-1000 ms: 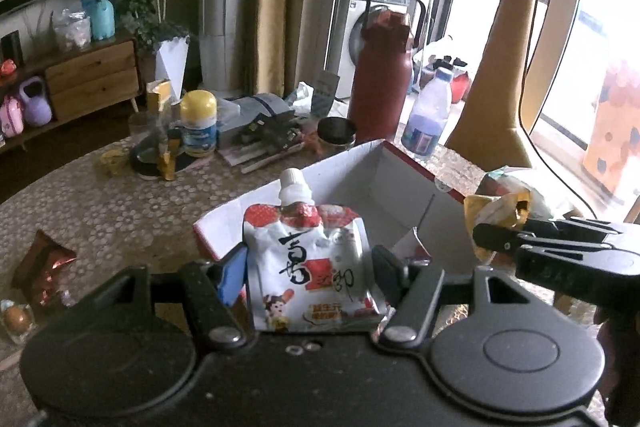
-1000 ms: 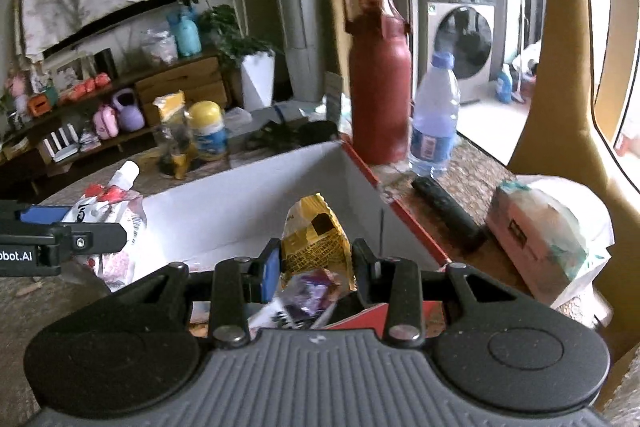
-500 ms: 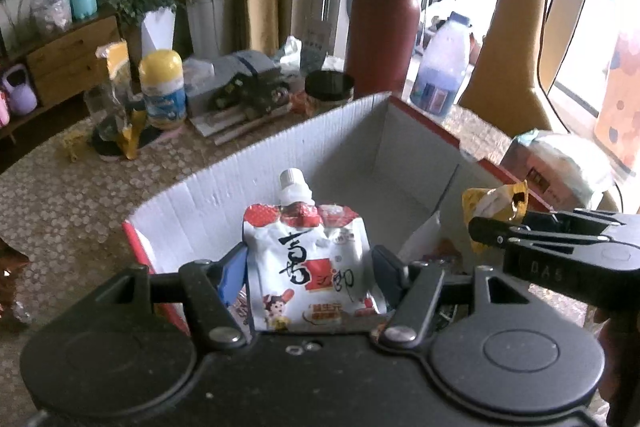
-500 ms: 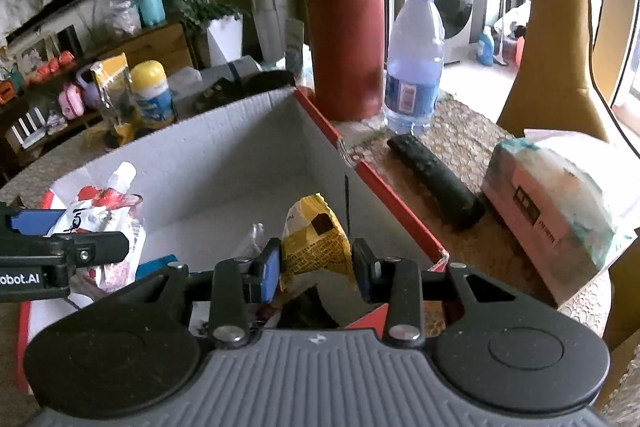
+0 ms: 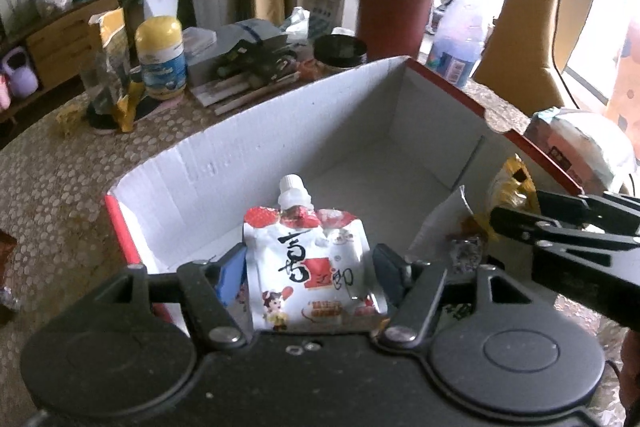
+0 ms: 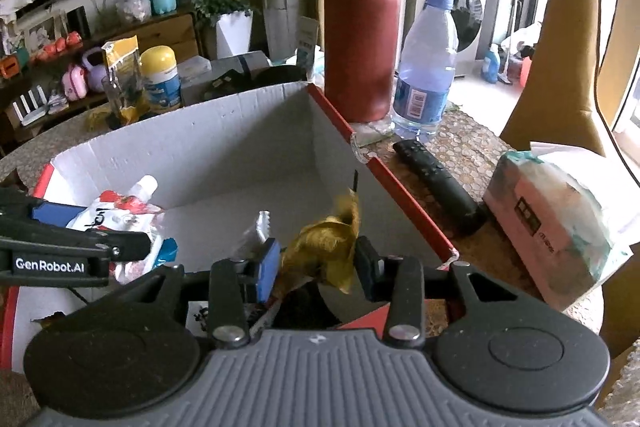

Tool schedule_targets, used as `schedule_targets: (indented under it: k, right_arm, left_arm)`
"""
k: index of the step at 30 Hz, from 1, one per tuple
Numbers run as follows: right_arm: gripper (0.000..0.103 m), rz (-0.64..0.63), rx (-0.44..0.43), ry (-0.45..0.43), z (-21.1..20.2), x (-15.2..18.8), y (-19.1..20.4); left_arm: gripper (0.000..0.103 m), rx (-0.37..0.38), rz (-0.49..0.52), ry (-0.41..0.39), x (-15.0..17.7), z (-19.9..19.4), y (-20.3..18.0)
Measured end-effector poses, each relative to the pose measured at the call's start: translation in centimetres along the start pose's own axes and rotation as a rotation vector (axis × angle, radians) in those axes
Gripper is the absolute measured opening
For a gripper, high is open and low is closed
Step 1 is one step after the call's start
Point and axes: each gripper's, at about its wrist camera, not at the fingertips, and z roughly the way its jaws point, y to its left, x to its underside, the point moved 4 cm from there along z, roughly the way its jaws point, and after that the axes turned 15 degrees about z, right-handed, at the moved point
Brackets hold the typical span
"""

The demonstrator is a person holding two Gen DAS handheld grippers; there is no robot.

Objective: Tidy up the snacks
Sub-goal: 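Open both grippers to drop the pouch and yellow bag into the box, then move both grippers back toward the brown bag and wrapped egg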

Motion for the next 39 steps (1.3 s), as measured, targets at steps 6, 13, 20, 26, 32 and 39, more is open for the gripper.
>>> schedule_targets:
  k: [6,13,20,26,32,39]
  right_arm:
    - [0.049,0.015,-0.011,-0.004,-0.9,0.3,-0.1]
    - [0.062,0.025,-0.046,-0.012,-3.4,0.6,0.7]
    - [0.071,0.025,-0.083,-0.026,-6.9,1.2,1.8]
    - [0.073,0.023,-0.118,-0.04,-10.2,2.1,3.1]
    - [0.078,0.017,-0.179,-0.056,-13.4,3.4,4.7]
    - [0.085,-0.009,-0.247,-0.071,-16.6,4.9,7.5]
  left_arm:
    - [0.067,-0.003,-0.026,-0.001,0.6,-0.7,0.6]
    - [0.094,-0.016,-0.012,-0.084,0.4,-3.8,0.4]
    - [0.094,-0.037,-0.013,-0.127,1.2,-7.2,0.6]
    - [0.097,-0.044,-0.017,-0.168,2.6,-10.6,1.2]
    - [0.1,-0.049,-0.018,-0.211,4.3,-14.3,1.5]
    - [0.102,-0.042,-0.038,-0.258,7.0,-17.9,2.2]
